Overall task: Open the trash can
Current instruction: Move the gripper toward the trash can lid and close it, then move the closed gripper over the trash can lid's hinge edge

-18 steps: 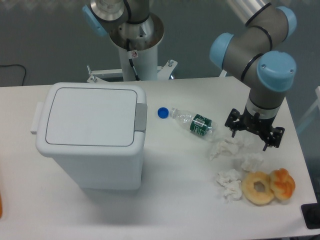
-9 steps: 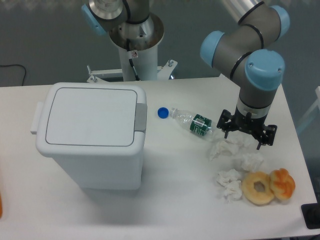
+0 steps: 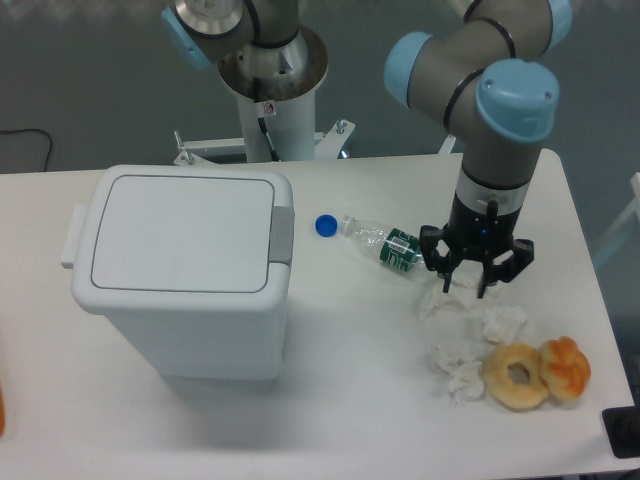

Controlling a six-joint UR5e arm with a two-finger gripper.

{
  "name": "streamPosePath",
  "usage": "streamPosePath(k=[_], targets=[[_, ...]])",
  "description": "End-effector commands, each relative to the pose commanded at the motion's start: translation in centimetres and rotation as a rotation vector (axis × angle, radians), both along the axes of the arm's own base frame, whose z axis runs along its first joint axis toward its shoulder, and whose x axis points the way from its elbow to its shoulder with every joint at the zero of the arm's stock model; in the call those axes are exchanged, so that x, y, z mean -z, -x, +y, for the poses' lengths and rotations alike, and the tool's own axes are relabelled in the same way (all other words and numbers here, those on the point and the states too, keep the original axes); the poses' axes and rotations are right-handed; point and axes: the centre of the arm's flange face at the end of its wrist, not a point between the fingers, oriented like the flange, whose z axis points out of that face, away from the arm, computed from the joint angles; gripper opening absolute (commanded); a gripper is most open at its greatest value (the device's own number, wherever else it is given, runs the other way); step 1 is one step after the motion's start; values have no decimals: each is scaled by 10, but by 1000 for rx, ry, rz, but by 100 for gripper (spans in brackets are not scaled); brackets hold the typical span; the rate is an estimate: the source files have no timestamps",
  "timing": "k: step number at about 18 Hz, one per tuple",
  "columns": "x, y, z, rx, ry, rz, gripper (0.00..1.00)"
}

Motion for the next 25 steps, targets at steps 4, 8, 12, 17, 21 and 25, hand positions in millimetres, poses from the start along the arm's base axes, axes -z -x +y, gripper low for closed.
streamPosePath(k=[4, 8, 12, 17, 21, 25], targets=[[-35, -19, 3, -81, -132, -51, 0], [-65, -45, 9, -161, -213, -107, 0], [-88, -71, 20, -184, -294, -163, 0], [-105, -112, 27, -155, -333, -223, 0], [-97, -139, 35, -124, -309, -251, 0], [-93, -151, 39, -107, -302, -260, 0]])
